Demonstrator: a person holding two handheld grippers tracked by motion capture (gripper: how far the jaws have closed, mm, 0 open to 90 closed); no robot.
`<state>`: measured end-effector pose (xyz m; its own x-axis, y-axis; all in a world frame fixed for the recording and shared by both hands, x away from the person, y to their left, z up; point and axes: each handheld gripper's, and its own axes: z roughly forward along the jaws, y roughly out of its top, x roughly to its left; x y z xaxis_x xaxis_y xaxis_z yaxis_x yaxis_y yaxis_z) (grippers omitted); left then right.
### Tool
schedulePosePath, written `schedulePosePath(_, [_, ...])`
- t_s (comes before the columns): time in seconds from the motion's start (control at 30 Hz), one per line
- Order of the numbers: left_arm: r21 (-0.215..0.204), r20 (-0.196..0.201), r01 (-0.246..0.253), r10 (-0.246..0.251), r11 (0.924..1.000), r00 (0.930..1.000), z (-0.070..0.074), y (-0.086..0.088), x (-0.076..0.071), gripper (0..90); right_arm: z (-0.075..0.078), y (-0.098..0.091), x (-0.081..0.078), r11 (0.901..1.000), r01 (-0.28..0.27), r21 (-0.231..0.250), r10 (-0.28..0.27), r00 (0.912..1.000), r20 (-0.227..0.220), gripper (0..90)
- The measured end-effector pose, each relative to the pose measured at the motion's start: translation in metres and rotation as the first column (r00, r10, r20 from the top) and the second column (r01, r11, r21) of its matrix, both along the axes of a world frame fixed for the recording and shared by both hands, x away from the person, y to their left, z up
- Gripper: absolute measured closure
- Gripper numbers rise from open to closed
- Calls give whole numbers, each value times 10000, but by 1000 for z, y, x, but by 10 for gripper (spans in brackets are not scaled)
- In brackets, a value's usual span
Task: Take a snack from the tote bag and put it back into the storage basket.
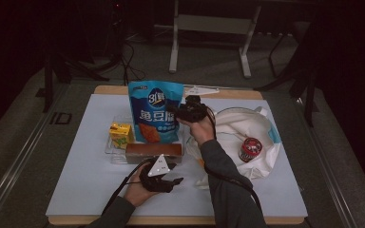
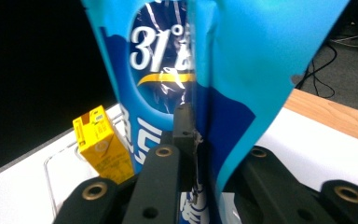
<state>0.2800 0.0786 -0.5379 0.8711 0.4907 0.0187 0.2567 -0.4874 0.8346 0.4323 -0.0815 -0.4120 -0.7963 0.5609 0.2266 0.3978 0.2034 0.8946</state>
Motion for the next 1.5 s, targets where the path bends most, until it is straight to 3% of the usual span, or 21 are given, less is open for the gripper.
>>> schedulePosePath(0.27, [1,-7,-19,19,10000,10000,0,0,0,411,-8,-10,-14,9991,-189,-368,198,9995,246,843])
schedulePosePath(0.57, [37,12,0,0,10000,10000,0,-1,0,410,-8,4,-29,9981,284,-551,-260,9987,434,857])
schedulePosePath(0.77, [22,7,-3,3,10000,10000,0,-1,0,410,-10,10,-28,9985,434,-334,-426,9988,240,854])
schedulePosePath(0.9, [21,-17,-1,1,10000,10000,0,0,0,409,-10,16,-28,9985,340,-434,-329,9991,250,837])
schedulePosePath(1.07, [27,-14,29,-29,10000,10000,0,0,0,408,-11,17,-28,9963,82,-851,-46,9991,422,758])
schedulePosePath(1.3, [17,-22,21,-21,10000,10000,0,0,0,407,-5,2,-33,9923,-323,-1196,390,9978,535,633])
schedulePosePath(1.5, [1,-50,-5,5,10000,10000,0,-1,0,406,-2,-12,-42,9735,-568,-2215,769,9936,831,588])
